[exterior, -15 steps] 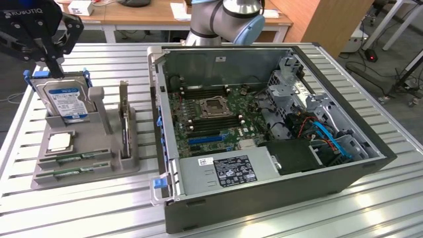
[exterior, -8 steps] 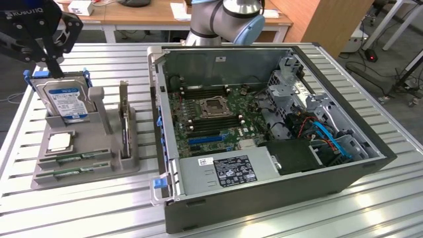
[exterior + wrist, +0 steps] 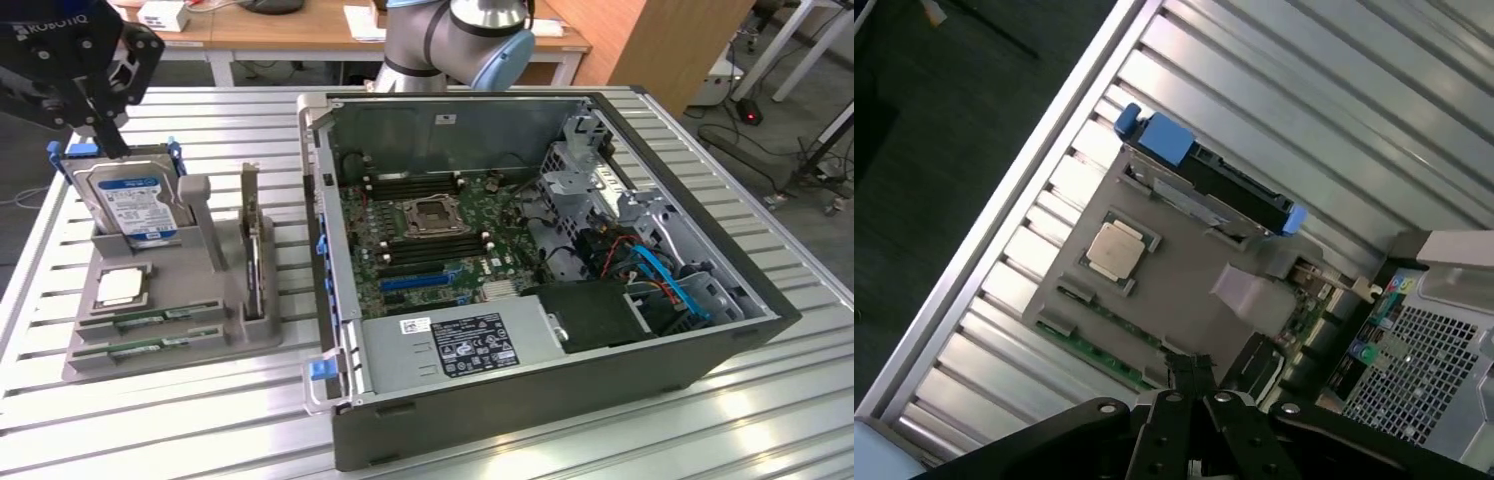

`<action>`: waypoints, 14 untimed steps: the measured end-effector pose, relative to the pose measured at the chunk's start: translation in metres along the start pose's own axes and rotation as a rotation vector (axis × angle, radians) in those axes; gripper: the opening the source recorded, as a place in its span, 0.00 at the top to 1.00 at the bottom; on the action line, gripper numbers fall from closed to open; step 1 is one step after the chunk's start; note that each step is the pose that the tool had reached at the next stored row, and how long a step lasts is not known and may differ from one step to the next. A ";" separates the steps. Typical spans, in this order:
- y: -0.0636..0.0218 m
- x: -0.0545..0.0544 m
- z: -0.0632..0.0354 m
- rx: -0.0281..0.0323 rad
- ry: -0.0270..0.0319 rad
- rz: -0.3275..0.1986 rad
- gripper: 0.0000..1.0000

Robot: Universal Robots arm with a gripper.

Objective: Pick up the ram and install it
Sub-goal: 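Pick up the ram and move it above insertion slot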

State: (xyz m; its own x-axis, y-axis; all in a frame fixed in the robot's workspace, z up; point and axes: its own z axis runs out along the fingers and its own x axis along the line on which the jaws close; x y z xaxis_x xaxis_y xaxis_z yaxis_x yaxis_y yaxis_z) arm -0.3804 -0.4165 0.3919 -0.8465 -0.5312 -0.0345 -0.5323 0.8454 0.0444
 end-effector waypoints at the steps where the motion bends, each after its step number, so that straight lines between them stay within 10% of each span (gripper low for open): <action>1: 0.0000 0.000 0.0000 -0.0006 0.0009 -0.019 0.91; 14: 0.0000 0.000 0.0004 -0.0080 0.0104 -0.234 0.91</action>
State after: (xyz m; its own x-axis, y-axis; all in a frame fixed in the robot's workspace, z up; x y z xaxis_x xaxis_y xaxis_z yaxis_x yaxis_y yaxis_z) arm -0.3804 -0.4165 0.3914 -0.7000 -0.7133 -0.0345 -0.7141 0.6986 0.0443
